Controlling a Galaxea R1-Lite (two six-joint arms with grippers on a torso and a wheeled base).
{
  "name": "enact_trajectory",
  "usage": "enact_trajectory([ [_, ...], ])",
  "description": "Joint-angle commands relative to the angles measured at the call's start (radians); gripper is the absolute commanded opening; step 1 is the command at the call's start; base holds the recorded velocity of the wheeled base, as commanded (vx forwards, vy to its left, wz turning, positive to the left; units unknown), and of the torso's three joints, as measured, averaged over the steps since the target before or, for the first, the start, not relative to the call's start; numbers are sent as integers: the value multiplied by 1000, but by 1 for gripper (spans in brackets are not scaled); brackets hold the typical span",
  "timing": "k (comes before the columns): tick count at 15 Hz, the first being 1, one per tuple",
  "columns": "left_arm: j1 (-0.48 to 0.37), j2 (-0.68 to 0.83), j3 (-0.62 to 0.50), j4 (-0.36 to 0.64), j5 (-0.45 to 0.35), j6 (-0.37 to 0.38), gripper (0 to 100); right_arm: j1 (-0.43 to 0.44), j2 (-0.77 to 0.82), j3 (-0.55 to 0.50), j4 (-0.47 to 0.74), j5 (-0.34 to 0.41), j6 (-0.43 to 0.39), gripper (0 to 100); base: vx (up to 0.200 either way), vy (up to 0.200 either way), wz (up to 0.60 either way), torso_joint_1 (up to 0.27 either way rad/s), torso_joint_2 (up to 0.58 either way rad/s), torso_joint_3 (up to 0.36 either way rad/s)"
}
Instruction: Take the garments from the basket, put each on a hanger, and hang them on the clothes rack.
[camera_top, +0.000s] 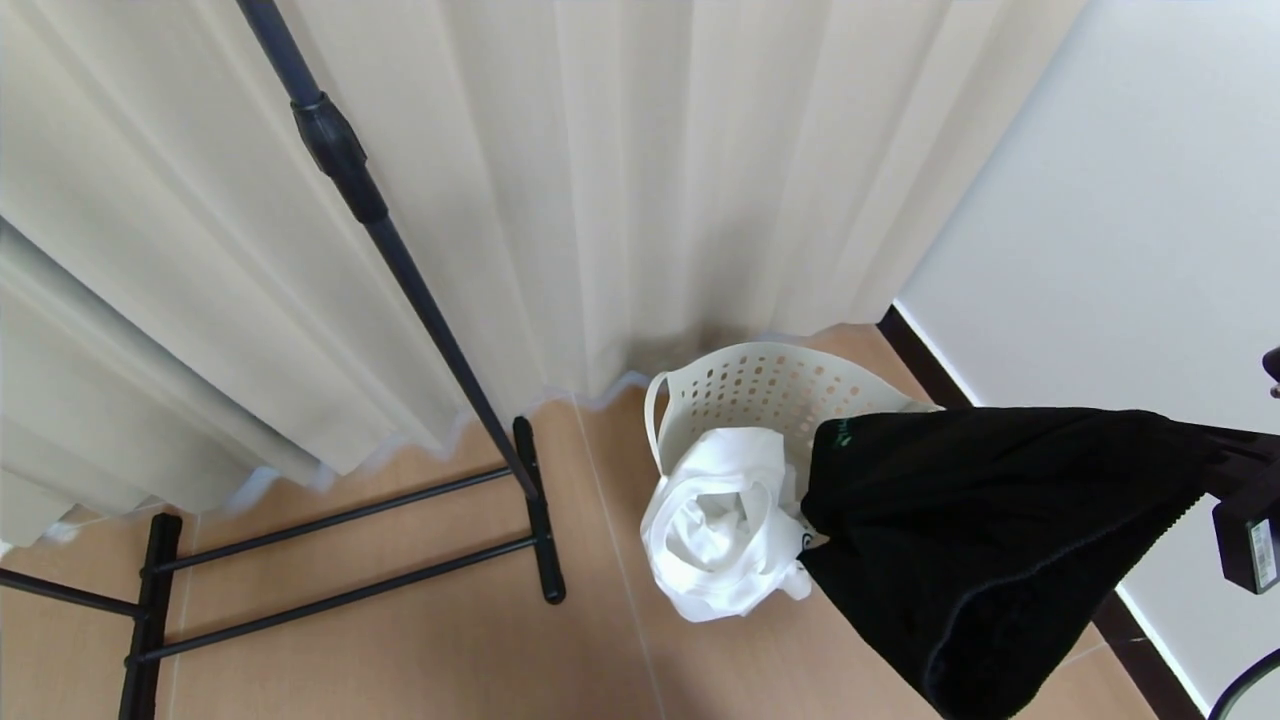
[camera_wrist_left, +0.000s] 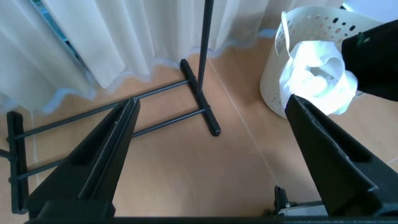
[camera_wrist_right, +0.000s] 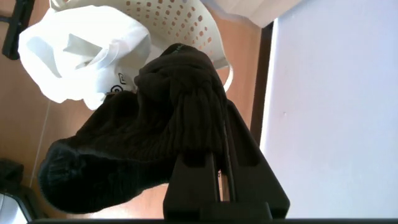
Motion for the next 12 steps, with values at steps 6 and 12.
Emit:
enact_trajectory([
  [6,-1,1,-1,-2,0,0,100,-8,15,-2,-4,-1,0,0,0,0,0,85,-377,-88],
  [12,0,1,-1,-2,0,0,100,-8,15,1,-1,0,0,0,0,0,0,152,-487,-137],
])
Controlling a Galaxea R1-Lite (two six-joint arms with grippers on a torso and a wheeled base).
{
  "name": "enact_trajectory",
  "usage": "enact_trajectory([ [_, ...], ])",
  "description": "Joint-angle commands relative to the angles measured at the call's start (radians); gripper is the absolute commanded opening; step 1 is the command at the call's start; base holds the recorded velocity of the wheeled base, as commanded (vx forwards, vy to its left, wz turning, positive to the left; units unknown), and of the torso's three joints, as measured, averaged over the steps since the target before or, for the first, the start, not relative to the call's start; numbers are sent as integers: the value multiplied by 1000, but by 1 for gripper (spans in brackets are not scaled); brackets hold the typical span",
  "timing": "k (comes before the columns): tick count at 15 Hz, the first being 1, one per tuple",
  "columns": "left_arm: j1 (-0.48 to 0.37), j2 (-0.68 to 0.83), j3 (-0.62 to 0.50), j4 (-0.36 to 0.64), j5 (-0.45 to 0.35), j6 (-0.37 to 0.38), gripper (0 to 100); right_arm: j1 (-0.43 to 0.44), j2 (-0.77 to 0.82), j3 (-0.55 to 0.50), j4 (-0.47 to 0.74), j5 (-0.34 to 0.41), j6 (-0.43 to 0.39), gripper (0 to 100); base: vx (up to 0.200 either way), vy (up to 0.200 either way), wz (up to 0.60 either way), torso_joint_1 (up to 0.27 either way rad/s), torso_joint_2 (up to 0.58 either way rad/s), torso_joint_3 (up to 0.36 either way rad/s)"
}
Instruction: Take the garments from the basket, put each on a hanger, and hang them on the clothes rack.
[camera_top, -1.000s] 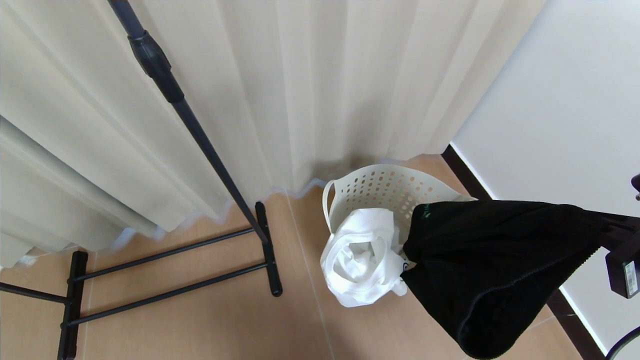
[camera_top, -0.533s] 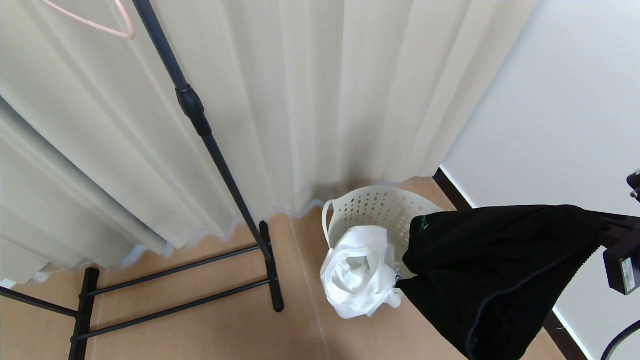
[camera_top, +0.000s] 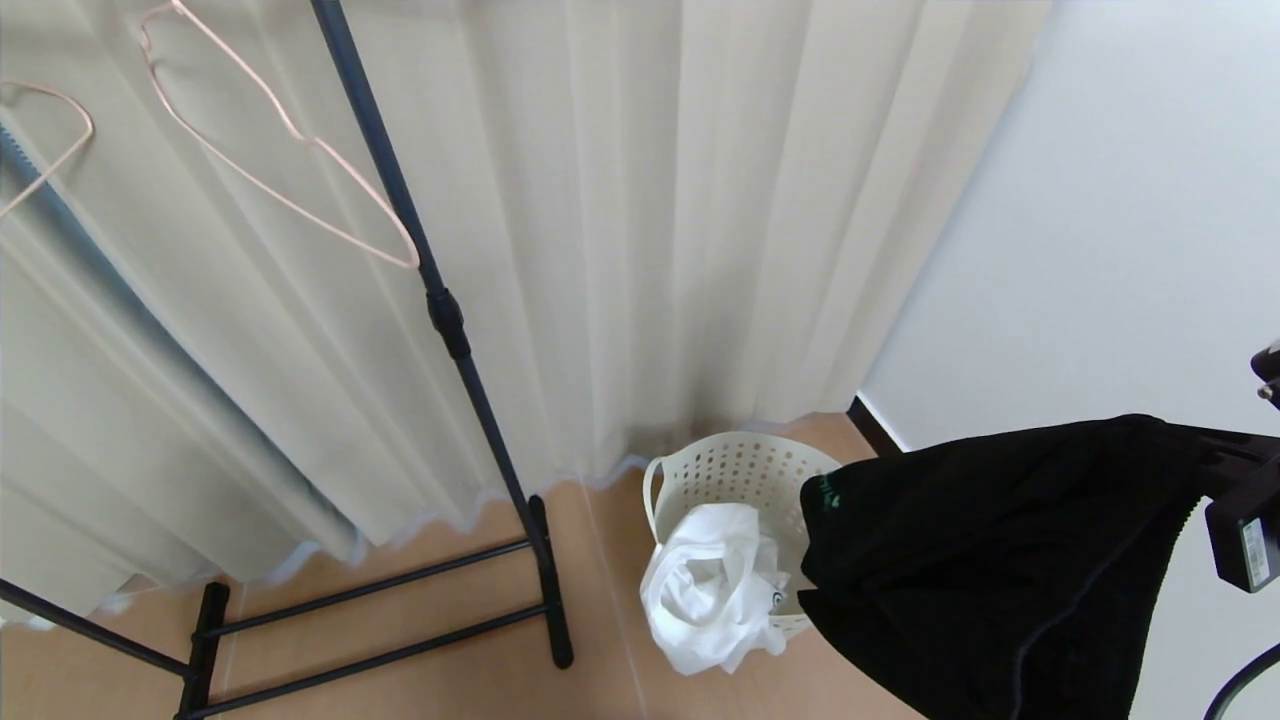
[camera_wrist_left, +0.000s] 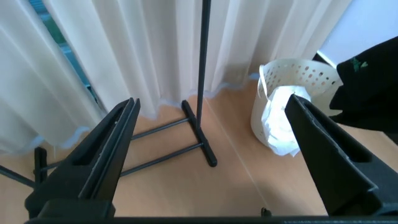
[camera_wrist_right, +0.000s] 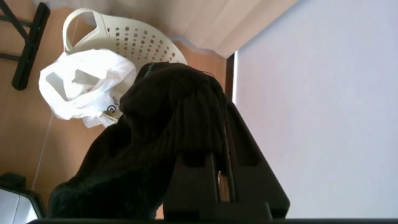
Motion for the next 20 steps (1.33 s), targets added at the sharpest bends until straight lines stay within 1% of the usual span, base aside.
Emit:
enact_trajectory([
  [1,-1,1,0,1,2,0,100,1,3,1,1,0,-1,0,0,0,0,173,-491,-124],
  [7,1,1,0,1,0,-1,100,0,1,3,4,0,-1,0,0,0,0,205,-538,-128],
  [13,-1,1,1,-1,2,-1,100,1,1,8,3,0,-1,0,0,0,0,242,-578,-137],
  [20,-1,1,1,-1,2,0,100,0,1,18,0,0,-2,0,0,0,0,183,-405,-148],
])
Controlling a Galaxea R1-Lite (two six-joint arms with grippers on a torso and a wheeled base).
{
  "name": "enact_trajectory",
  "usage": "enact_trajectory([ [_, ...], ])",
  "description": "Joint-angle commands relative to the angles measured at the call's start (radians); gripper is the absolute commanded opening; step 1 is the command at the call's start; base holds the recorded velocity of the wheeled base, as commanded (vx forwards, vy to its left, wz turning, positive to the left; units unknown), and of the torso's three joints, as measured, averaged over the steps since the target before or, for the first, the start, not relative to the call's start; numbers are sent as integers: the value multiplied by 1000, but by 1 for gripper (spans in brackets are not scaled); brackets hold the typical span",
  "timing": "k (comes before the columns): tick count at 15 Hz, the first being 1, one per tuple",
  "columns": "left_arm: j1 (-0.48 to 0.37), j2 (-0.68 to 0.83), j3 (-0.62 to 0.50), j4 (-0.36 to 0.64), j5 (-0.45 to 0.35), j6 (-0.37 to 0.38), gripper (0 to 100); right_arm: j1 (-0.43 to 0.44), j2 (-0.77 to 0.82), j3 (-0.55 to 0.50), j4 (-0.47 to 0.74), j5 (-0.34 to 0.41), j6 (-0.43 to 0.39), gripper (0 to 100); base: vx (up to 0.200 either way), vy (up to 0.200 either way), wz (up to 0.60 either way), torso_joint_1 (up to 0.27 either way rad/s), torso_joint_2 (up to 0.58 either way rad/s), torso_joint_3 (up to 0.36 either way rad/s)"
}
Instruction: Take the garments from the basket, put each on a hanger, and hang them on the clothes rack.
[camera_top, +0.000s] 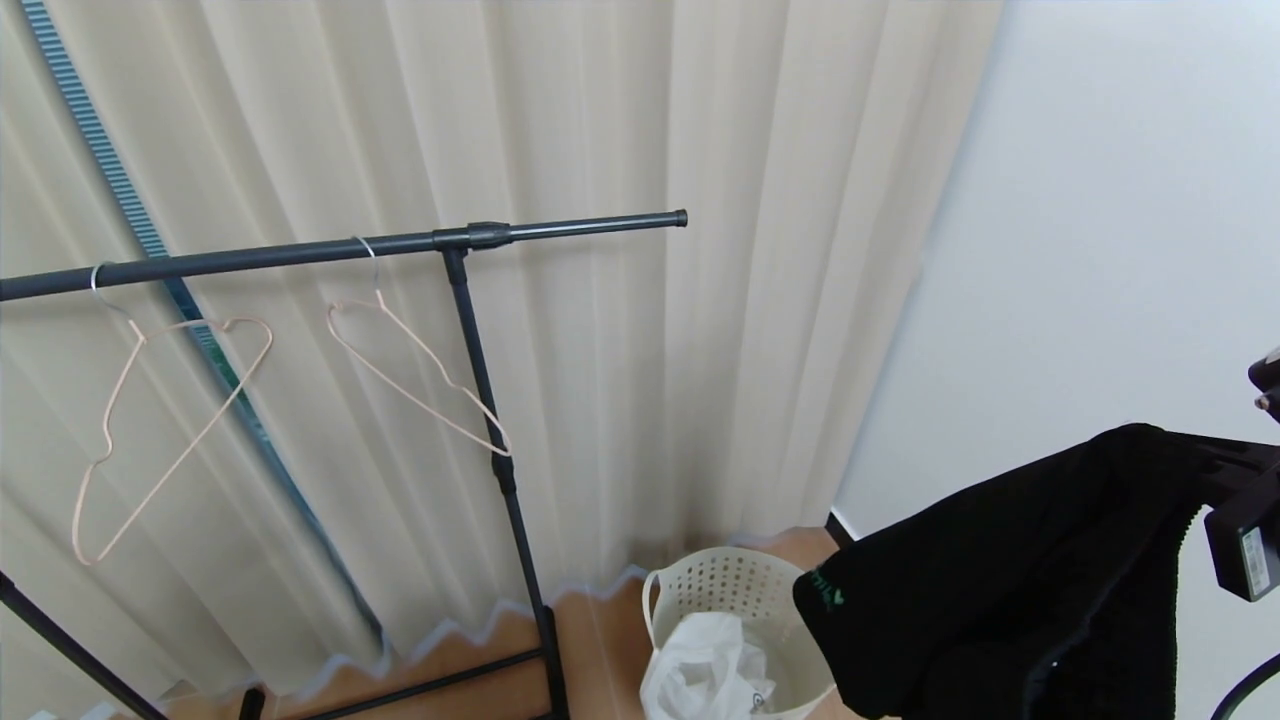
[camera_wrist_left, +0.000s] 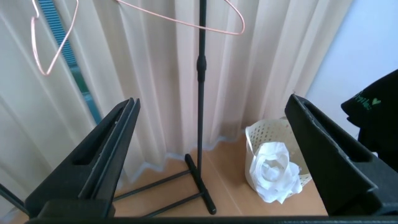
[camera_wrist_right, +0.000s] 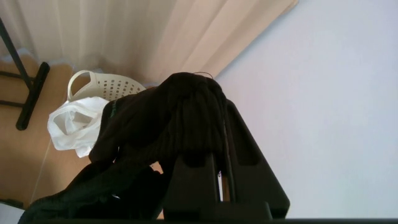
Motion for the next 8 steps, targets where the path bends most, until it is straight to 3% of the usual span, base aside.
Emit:
enact_trajectory([
  [1,0,1,0,0,1,-1,100,1,3,5,-2,0,-1,0,0,0,0,173,-364,-198],
  [8,0,1,0,0,1,-1,100,1,2,9,1,0,-4,0,0,0,0,161,-349,-186],
])
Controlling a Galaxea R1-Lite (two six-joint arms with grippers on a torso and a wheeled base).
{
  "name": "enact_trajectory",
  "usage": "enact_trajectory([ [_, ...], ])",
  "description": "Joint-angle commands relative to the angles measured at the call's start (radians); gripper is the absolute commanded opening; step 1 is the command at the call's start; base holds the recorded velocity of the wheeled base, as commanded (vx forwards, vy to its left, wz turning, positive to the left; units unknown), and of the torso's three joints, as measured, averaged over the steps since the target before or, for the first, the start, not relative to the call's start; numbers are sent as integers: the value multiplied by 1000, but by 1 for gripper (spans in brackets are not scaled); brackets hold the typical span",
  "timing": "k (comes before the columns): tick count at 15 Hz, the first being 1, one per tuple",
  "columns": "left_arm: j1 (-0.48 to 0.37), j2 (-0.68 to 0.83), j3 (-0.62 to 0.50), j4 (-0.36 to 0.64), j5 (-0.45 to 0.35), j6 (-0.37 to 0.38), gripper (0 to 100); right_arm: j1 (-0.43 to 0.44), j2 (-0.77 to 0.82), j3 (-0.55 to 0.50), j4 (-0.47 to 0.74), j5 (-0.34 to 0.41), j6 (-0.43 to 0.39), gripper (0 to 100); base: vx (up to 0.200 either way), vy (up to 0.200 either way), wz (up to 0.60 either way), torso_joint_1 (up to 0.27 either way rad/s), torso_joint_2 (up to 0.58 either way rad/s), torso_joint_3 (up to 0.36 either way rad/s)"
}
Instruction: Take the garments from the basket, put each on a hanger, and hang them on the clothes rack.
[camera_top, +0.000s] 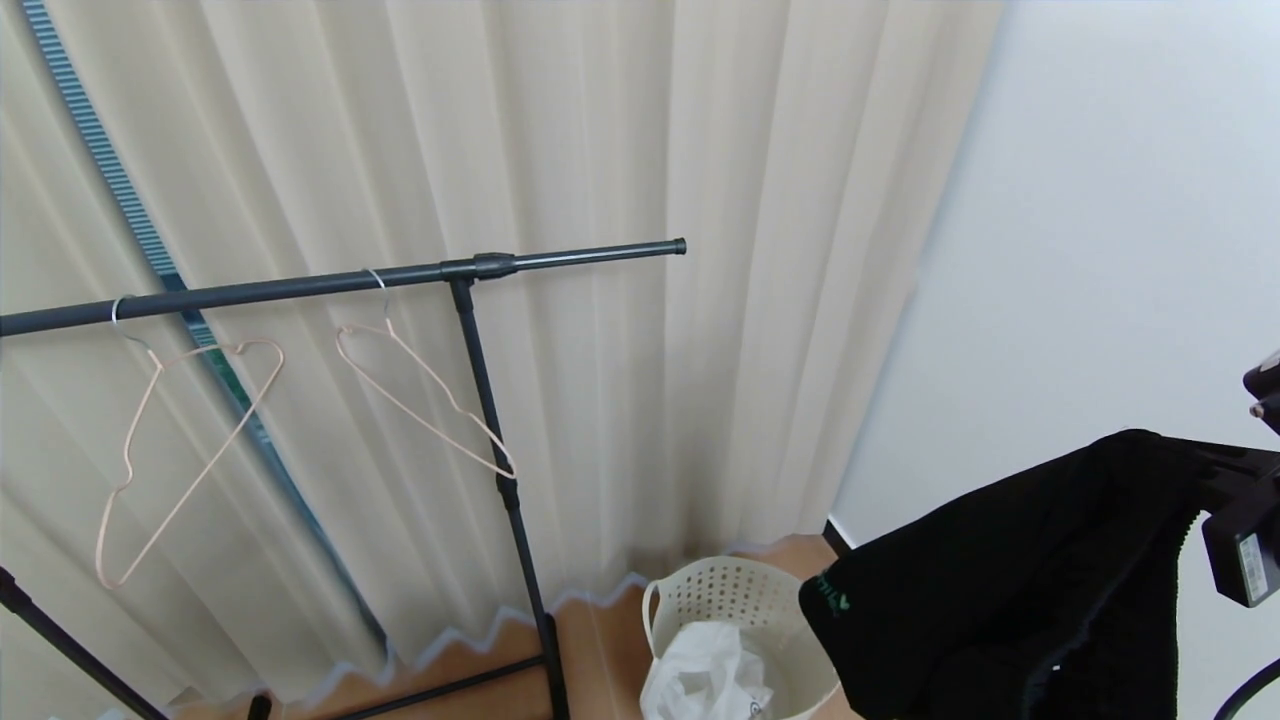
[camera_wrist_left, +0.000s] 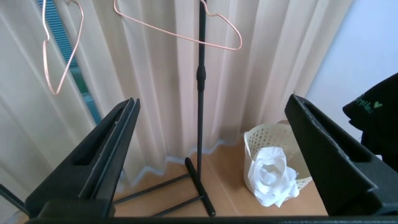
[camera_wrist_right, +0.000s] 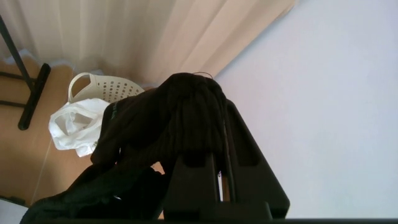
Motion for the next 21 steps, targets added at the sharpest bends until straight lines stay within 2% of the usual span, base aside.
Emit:
enact_trajectory([
  [1,0,1,0,0,0,0,100,0,0,4,-3,1,-2,0,0,0,0,168,-349,-198],
  [3,0,1,0,0,0,0,100,0,0,7,-4,1,-9,0,0,0,0,61,-144,-61],
  [10,0,1,0,0,0,0,100,0,-3,7,-6,1,-17,0,0,0,600,7,-2,-2],
  [11,0,1,0,0,0,1,100,0,-4,7,-6,1,-17,0,0,0,0,0,0,0],
  [21,0,1,0,0,0,0,100,0,-6,8,-6,1,-17,0,0,200,0,3,0,0],
])
